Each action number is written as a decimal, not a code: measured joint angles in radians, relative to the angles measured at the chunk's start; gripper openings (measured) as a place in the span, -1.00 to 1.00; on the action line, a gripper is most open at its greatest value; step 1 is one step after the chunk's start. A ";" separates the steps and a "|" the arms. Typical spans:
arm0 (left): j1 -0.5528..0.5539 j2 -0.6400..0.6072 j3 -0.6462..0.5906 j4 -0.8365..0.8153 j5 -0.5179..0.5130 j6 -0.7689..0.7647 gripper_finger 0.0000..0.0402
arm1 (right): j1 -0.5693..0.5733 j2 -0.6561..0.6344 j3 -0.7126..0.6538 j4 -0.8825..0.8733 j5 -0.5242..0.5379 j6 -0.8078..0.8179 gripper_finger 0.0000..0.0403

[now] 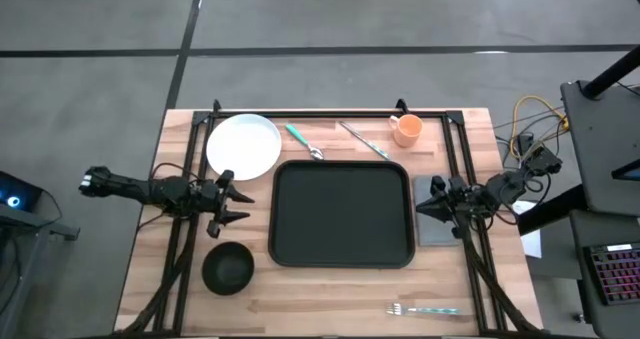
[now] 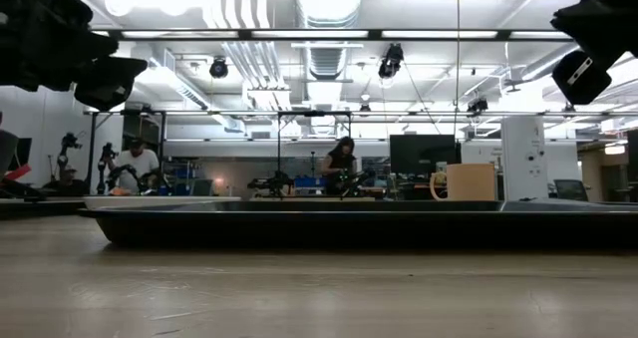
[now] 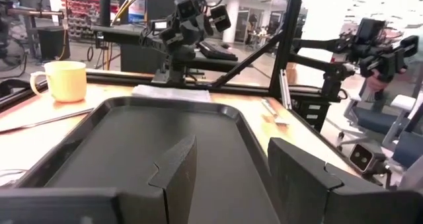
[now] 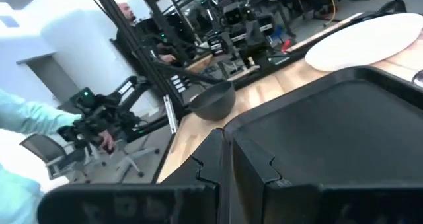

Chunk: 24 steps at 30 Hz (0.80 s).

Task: Set up tray
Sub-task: Put the orange mug on the top left of the black serving tray

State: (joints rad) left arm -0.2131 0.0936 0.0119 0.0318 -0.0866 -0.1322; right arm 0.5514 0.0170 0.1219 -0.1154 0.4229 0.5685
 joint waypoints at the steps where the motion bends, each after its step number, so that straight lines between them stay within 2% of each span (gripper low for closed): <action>1: 0.000 0.001 0.000 0.003 -0.001 0.000 -0.17 | 0.000 0.000 0.000 -0.013 0.000 -0.001 -0.89; 7: 0.000 0.028 -0.001 0.043 0.000 -0.028 -0.17 | 0.000 0.007 0.000 -0.099 0.010 0.003 -0.89; 13: 0.000 0.071 0.039 0.202 0.001 -0.128 -0.17 | -0.001 0.042 0.035 0.022 0.126 -0.020 -0.89; 15: -0.001 0.112 0.111 0.198 -0.029 -0.110 -0.17 | -0.004 0.082 0.090 0.021 0.131 -0.084 -0.89; 17: 0.000 0.177 0.209 0.156 -0.052 -0.025 -0.18 | -0.010 0.149 0.168 0.016 0.139 -0.156 -0.89; 20: 0.000 0.320 0.378 0.025 -0.076 0.109 -0.20 | -0.028 0.281 0.311 -0.062 0.214 -0.198 -0.89; 22: 0.000 0.430 0.490 -0.081 -0.124 0.104 -0.21 | -0.052 0.379 0.421 -0.159 0.263 -0.172 -0.89; 24: 0.001 0.546 0.597 -0.140 -0.165 0.040 -0.21 | -0.086 0.484 0.541 -0.250 0.264 -0.174 -0.89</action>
State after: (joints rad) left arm -0.2123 0.6393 0.6091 -0.1080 -0.2521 -0.0926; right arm 0.4655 0.5009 0.6632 -0.3652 0.6871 0.3943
